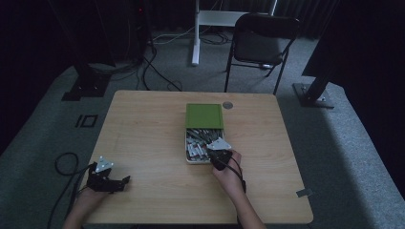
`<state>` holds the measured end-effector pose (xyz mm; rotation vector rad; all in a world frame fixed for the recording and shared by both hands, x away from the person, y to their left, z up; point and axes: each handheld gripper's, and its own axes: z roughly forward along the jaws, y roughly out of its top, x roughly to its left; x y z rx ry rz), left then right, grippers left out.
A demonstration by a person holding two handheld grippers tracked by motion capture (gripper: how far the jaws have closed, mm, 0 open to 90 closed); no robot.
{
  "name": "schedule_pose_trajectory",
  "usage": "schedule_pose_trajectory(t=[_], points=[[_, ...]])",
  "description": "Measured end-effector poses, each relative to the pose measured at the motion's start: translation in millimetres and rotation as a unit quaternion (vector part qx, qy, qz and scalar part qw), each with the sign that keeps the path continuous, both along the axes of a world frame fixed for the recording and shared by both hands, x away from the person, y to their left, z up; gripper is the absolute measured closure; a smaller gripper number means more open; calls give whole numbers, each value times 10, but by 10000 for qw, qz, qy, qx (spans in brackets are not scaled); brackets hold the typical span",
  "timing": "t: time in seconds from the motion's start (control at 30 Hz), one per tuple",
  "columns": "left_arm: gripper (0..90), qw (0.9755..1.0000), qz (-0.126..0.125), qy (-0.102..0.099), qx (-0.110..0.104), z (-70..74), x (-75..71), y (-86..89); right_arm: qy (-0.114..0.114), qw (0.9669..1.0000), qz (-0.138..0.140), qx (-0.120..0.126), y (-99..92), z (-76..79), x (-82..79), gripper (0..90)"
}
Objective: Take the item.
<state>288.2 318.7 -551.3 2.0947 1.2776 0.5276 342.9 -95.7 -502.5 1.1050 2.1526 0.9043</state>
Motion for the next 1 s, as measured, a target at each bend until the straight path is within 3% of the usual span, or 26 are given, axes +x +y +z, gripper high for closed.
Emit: schedule_pose_trajectory(t=[0.33, 0.6, 0.83, 1.0], points=[[14, 10000, 1, 0, 0, 0, 0, 0, 55, 9997, 58, 222, -43, 106, -37, 874], [14, 10000, 10, 1, -11, -1, -1, -2, -31, 9990, 110, 443, -64, 259, -71, 876], [14, 10000, 16, -2, -18, -1, -1, -3, -91, 9974, 193, 694, -105, 432, -112, 877], [14, 10000, 11, -4, -9, -1, 0, -1, -201, 9946, 198, 1001, -176, 568, -128, 877]])
